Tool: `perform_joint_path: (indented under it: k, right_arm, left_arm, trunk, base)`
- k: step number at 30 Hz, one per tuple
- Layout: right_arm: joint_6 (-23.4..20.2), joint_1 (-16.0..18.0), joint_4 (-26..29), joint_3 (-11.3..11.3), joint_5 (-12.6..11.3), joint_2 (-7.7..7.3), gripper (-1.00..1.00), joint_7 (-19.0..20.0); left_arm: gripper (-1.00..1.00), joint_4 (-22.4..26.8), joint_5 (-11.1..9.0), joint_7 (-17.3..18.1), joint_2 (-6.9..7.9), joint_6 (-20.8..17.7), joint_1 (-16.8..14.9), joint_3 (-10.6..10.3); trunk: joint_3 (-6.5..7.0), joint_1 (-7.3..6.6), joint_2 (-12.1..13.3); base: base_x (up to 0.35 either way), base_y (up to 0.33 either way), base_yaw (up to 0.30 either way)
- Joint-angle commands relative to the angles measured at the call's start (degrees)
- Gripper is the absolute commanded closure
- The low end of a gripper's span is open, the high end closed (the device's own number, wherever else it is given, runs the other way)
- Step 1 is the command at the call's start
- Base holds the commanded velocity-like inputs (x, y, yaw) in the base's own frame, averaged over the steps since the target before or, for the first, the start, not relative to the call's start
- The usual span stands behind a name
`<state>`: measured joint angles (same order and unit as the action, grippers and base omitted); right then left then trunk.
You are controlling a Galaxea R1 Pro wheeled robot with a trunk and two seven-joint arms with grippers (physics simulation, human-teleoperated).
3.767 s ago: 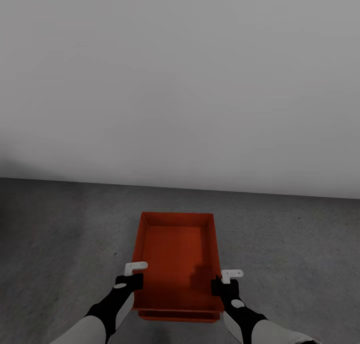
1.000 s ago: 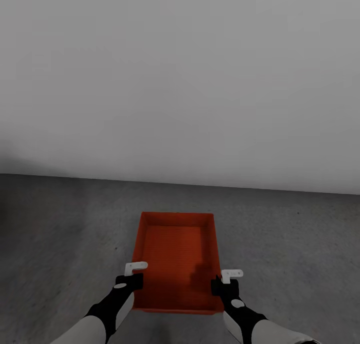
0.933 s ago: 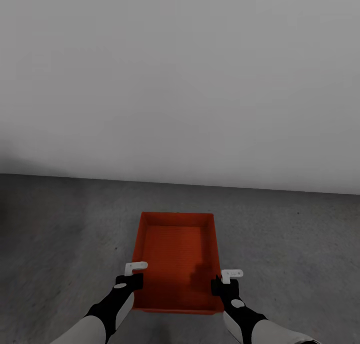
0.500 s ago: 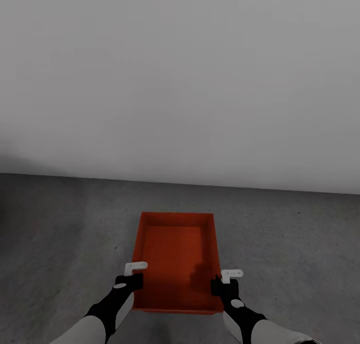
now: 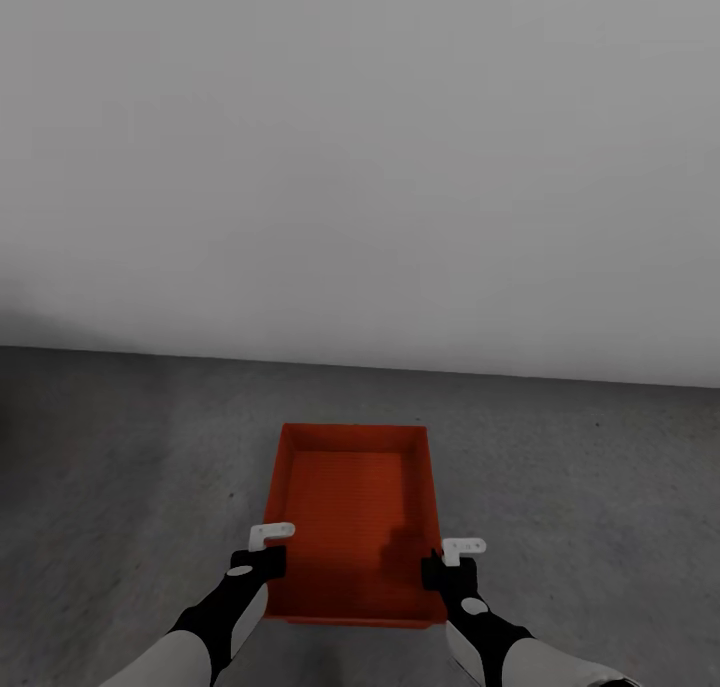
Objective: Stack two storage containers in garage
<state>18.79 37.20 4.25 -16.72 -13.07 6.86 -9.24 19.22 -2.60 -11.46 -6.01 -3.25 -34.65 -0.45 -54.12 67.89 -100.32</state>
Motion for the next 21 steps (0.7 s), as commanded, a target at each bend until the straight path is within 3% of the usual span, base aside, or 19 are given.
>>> perform_joint_path:
  k: [1, 21]
  right_arm:
    - [0.28, -0.05, -0.03, 1.95, -0.73, -0.01, 1.00, 0.07]
    - [0.28, -0.05, -0.03, 1.95, -0.72, -0.09, 1.00, 0.60]
  left_arm:
    - [1.00, 0.29, 0.23, -0.49, -0.14, -0.36, 0.02, 0.72]
    - [1.00, 0.20, 0.23, -0.48, -0.23, -0.36, 0.02, 0.70]
  trunk:
    - [-0.05, 0.28, 0.00]
    - [-0.05, 0.28, 0.00]
  base:
    - [0.000, 0.000, 0.000]
    - [0.000, 0.000, 0.000]
